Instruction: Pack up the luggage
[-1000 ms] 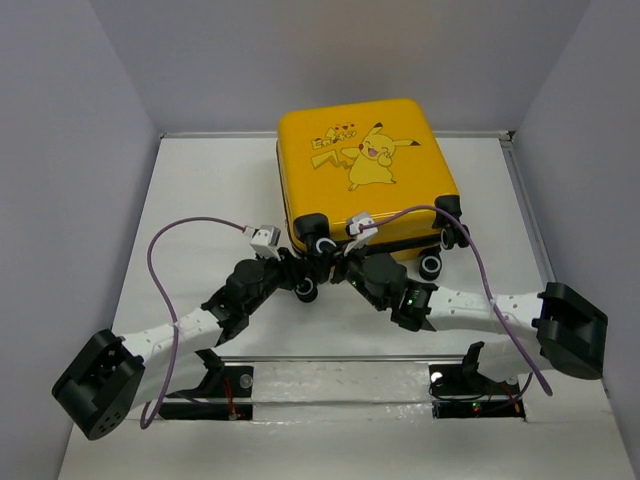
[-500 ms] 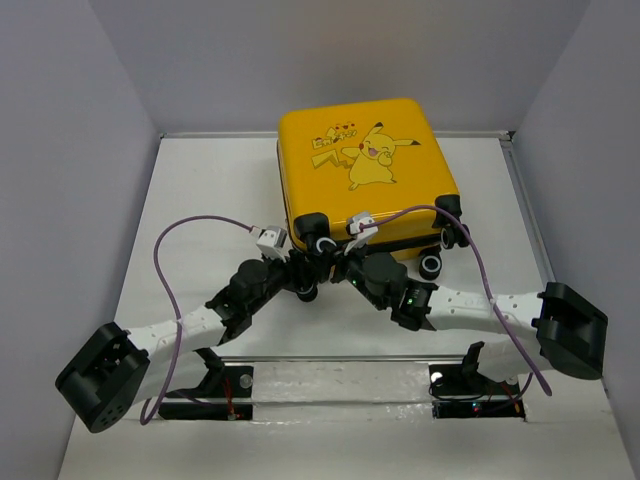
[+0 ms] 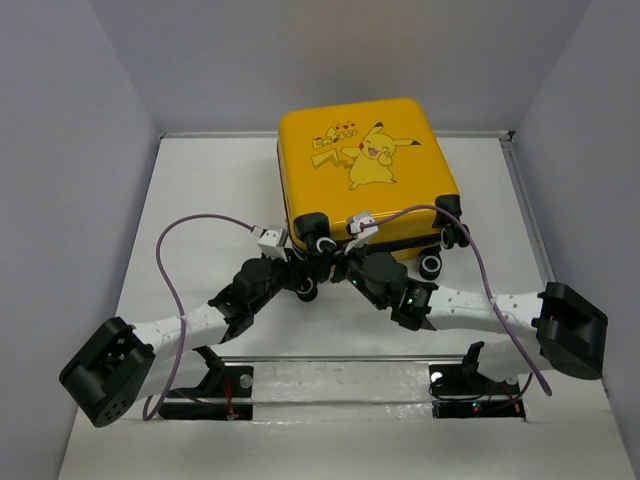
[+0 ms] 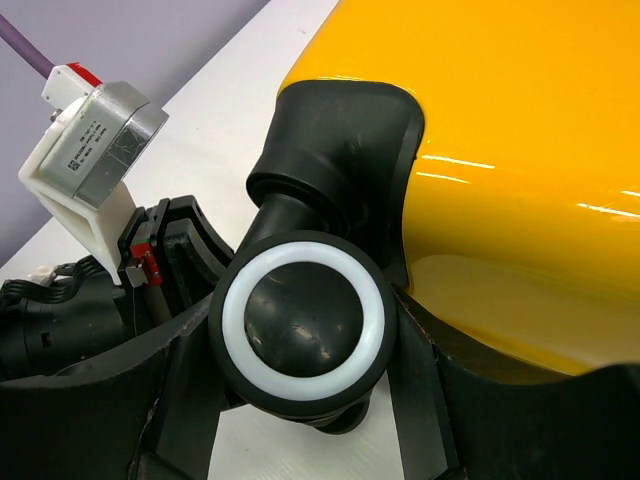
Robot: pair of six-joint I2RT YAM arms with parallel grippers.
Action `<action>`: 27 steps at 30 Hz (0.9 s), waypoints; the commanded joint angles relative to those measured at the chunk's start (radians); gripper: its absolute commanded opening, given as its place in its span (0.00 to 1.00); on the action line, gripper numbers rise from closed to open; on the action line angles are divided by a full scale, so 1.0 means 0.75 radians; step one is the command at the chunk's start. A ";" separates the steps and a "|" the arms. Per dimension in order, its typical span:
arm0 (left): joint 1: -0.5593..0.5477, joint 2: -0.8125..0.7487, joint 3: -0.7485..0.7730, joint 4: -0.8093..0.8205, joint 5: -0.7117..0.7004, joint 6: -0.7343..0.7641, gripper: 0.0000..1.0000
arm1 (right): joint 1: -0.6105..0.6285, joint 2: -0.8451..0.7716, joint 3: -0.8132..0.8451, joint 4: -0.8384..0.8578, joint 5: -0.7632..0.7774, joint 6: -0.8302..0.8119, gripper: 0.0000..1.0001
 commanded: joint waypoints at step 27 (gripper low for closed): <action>0.125 -0.160 0.192 -0.471 -0.665 -0.178 0.06 | -0.010 -0.362 -0.130 -0.086 0.004 0.055 0.07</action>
